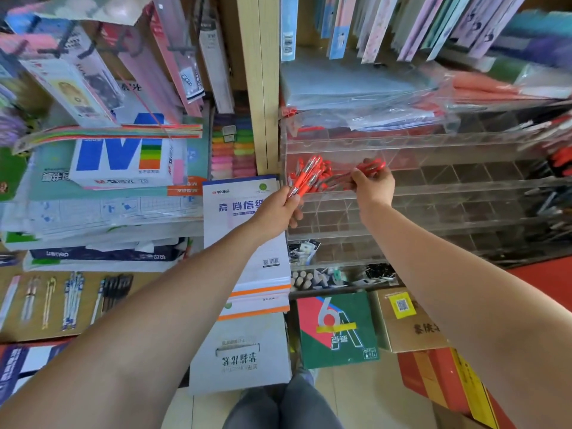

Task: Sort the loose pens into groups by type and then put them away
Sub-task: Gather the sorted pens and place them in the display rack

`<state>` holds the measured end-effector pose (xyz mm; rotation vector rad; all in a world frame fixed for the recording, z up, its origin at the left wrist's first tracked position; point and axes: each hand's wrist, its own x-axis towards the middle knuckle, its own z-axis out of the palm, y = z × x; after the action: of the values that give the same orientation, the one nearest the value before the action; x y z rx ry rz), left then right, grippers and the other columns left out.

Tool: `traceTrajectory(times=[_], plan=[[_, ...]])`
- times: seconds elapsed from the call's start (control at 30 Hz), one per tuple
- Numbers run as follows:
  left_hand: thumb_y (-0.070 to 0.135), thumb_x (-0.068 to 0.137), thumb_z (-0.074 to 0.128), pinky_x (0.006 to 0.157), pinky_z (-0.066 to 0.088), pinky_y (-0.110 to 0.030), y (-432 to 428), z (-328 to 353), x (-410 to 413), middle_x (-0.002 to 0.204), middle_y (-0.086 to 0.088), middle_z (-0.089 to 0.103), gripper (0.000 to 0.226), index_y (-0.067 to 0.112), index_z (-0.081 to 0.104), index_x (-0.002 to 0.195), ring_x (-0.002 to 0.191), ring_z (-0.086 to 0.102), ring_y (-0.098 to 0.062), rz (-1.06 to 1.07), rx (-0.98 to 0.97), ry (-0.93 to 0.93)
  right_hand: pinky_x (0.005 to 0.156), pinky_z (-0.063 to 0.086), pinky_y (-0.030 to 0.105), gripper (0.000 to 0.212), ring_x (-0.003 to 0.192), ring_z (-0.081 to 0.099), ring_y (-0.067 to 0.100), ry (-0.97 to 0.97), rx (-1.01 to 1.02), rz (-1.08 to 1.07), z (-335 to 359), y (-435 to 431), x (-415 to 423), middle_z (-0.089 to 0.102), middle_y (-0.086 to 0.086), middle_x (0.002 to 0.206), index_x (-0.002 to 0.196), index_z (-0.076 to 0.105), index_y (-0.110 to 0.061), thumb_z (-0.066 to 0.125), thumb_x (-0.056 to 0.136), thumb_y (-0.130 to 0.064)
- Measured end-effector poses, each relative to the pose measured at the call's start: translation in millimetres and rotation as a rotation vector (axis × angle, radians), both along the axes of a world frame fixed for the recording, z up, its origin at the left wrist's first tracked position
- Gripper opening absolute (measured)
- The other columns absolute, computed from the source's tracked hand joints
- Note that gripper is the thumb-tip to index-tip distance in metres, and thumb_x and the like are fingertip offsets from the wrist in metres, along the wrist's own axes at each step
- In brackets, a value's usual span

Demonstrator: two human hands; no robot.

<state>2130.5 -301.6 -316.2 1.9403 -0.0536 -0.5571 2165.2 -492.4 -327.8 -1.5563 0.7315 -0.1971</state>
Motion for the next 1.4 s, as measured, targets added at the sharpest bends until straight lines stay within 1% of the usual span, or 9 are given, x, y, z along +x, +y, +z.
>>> traceTrajectory(times=[0.2, 0.3, 0.4, 0.5, 0.6, 0.7, 0.97, 1.2, 1.4], plan=[[0.026, 0.103, 0.036, 0.061, 0.044, -0.029, 2, 3, 3, 0.074, -0.004, 0.055, 0.015, 0.022, 0.049, 0.098, 0.063, 0.052, -0.017, -0.060, -0.035, 0.034, 0.083, 0.056, 0.028, 0.041, 0.095, 0.064, 0.020, 0.005, -0.037, -0.055, 5, -4, -6, 0.048, 0.006, 0.124, 0.113, 0.046, -0.024, 0.069, 0.083, -0.008], [0.026, 0.104, 0.035, 0.057, 0.042, -0.029, 0, 7, 2, 0.071, -0.003, 0.050, 0.017, 0.020, 0.050, 0.096, 0.060, 0.046, -0.017, -0.098, -0.052, 0.027, 0.084, 0.046, 0.028, 0.029, 0.083, 0.051, 0.014, -0.043, -0.153, -0.064, 14, -1, -22, 0.049, 0.000, 0.102, 0.099, 0.046, -0.019, 0.070, 0.083, -0.022], [0.027, 0.104, 0.034, 0.053, 0.038, -0.025, -6, 15, 0, 0.069, -0.001, 0.048, 0.020, 0.016, 0.051, 0.102, 0.056, 0.042, -0.013, -0.134, -0.072, 0.053, 0.054, 0.044, 0.020, 0.026, 0.056, 0.046, 0.009, -0.064, 0.016, 0.133, 24, 2, -42, 0.053, -0.003, 0.070, 0.083, 0.052, -0.017, 0.068, 0.086, -0.037], [0.028, 0.104, 0.037, 0.050, 0.034, -0.022, -17, 22, -4, 0.069, 0.001, 0.049, 0.017, 0.020, 0.050, 0.098, 0.054, 0.040, -0.011, -0.204, -0.101, 0.115, 0.042, 0.036, 0.018, 0.022, 0.048, 0.045, 0.009, -0.023, 0.199, 0.363, 31, 7, -53, 0.059, -0.002, 0.069, 0.084, 0.058, -0.014, 0.068, 0.087, -0.033], [0.032, 0.103, 0.039, 0.048, 0.035, -0.021, -28, 27, -7, 0.069, 0.003, 0.051, 0.018, 0.023, 0.048, 0.089, 0.053, 0.042, -0.009, -0.321, -0.040, 0.171, 0.044, 0.041, 0.017, 0.014, 0.047, 0.051, 0.010, 0.013, 0.375, 0.467, 32, 4, -58, 0.062, 0.001, 0.063, 0.080, 0.059, -0.007, 0.067, 0.087, -0.017], [0.031, 0.102, 0.041, 0.058, 0.043, -0.026, -36, 29, -8, 0.076, 0.001, 0.055, 0.021, 0.017, 0.051, 0.092, 0.063, 0.051, -0.012, -0.326, 0.013, 0.147, 0.043, 0.038, 0.017, 0.019, 0.049, 0.049, 0.011, 0.047, 0.341, 0.456, 31, -7, -63, 0.063, 0.001, 0.060, 0.074, 0.061, -0.007, 0.069, 0.085, -0.020], [0.026, 0.096, 0.051, 0.107, 0.031, -0.037, -36, 17, 7, 0.144, -0.006, 0.045, 0.047, 0.015, 0.040, 0.141, 0.131, 0.039, -0.026, -0.318, 0.577, -0.476, 0.048, 0.044, 0.020, 0.019, 0.047, 0.048, 0.007, -0.078, 0.151, -0.031, 52, -39, -40, 0.059, 0.000, 0.064, 0.074, 0.059, -0.014, 0.072, 0.085, -0.022], [0.018, 0.093, 0.054, 0.104, 0.034, -0.039, -27, 5, 5, 0.144, -0.010, 0.045, 0.067, 0.025, 0.021, 0.151, 0.129, 0.042, -0.032, -0.376, 0.603, -0.515, 0.072, 0.056, 0.030, 0.020, 0.066, 0.060, 0.013, 0.043, -0.018, -0.002, 30, -29, -11, 0.064, 0.000, 0.072, 0.074, 0.059, -0.015, 0.074, 0.083, -0.024], [0.012, 0.093, 0.053, 0.102, 0.037, -0.040, -22, 4, 5, 0.147, -0.009, 0.040, 0.069, 0.030, 0.020, 0.151, 0.129, 0.041, -0.030, -0.352, 0.501, -0.452, 0.076, 0.058, 0.031, 0.029, 0.080, 0.069, 0.019, 0.048, -0.082, 0.060, 21, -15, -4, 0.064, 0.003, 0.095, 0.106, 0.050, -0.018, 0.070, 0.085, -0.016]])
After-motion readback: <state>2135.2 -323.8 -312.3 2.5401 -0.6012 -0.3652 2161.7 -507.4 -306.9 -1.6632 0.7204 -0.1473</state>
